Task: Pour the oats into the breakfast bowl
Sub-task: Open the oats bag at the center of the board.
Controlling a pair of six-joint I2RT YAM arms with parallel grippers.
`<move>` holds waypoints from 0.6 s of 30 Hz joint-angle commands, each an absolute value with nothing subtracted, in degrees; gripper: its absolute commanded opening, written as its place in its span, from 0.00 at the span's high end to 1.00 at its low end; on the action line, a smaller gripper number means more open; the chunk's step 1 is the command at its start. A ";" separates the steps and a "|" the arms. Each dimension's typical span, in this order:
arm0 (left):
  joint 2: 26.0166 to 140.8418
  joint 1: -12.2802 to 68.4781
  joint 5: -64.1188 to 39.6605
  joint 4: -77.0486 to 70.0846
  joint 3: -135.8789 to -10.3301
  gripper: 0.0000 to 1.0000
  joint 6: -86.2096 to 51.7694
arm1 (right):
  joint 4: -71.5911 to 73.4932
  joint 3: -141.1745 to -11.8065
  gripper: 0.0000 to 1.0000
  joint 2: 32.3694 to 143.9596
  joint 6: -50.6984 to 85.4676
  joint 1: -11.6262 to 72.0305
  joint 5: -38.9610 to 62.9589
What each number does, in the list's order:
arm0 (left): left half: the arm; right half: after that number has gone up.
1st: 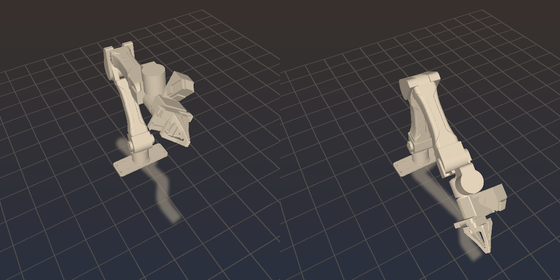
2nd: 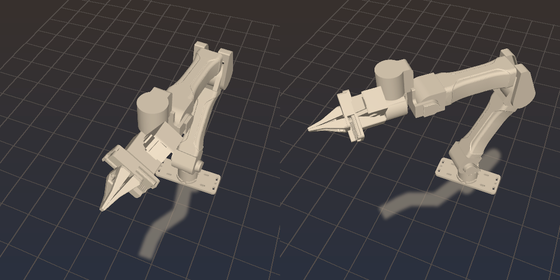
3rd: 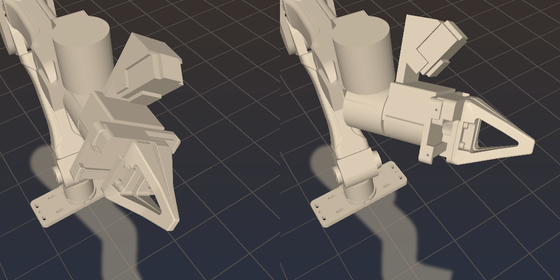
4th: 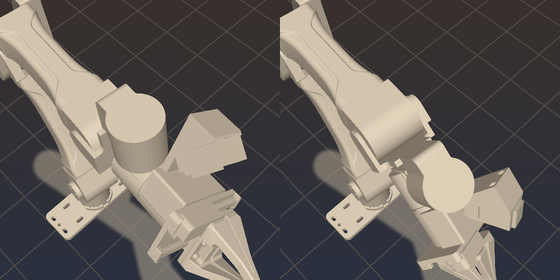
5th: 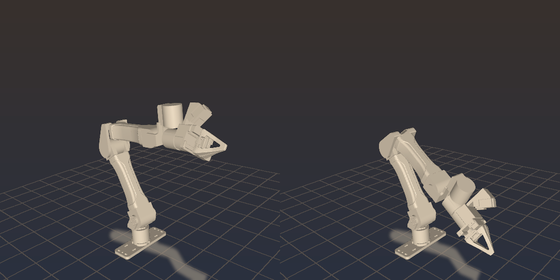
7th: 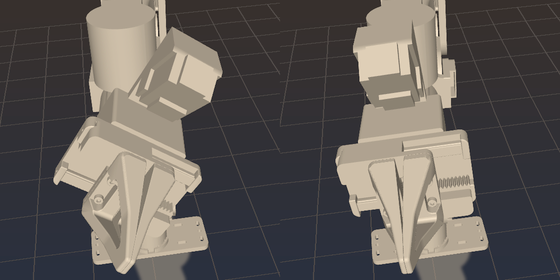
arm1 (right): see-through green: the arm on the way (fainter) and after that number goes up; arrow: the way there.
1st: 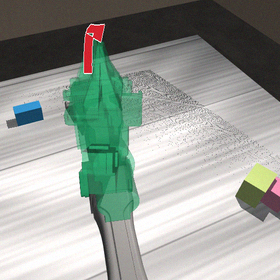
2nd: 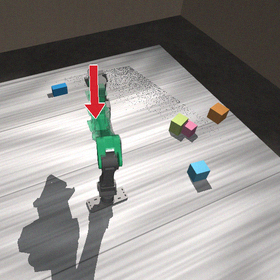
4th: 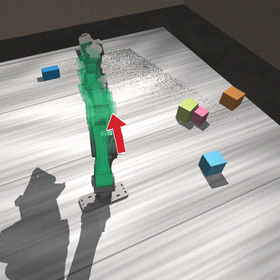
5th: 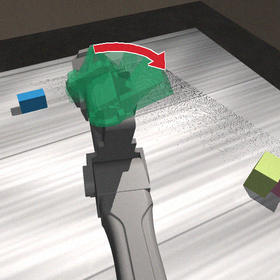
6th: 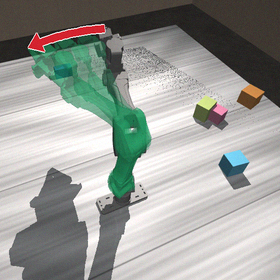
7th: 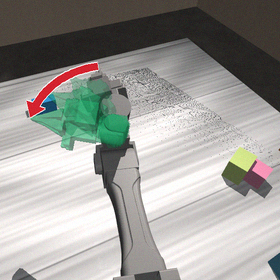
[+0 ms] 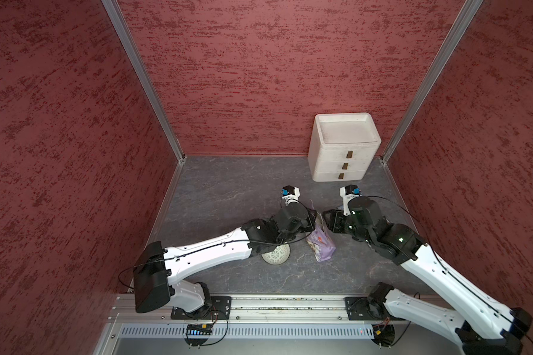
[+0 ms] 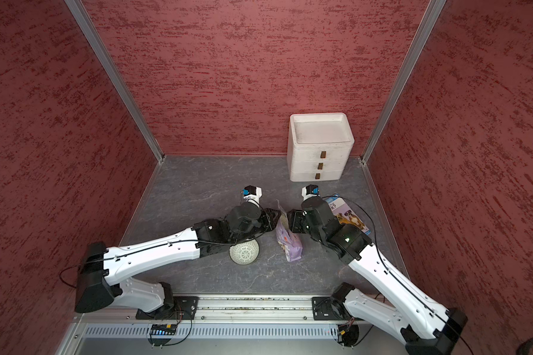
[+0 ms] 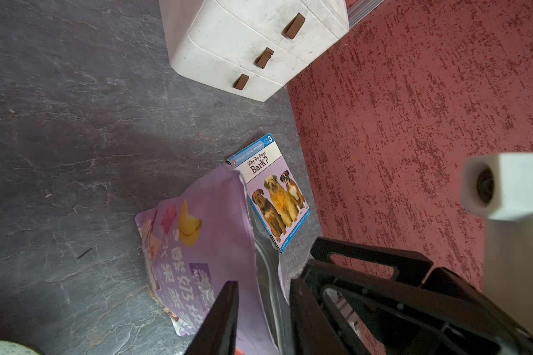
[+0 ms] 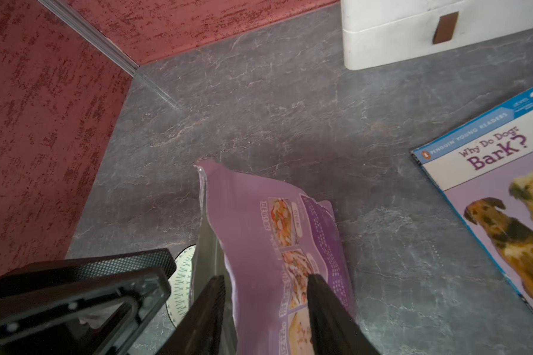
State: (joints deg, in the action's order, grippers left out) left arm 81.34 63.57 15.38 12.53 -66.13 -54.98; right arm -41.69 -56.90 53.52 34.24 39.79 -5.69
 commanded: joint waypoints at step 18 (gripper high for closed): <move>84.00 63.37 12.42 13.89 -67.26 0.73 -57.06 | -40.58 -54.55 0.60 54.66 32.64 39.11 -2.10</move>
State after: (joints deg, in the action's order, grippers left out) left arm 83.46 63.55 13.30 13.34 -66.13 -57.04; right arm -40.62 -54.48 54.89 33.69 39.44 -1.58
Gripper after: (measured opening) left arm 0.270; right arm 0.409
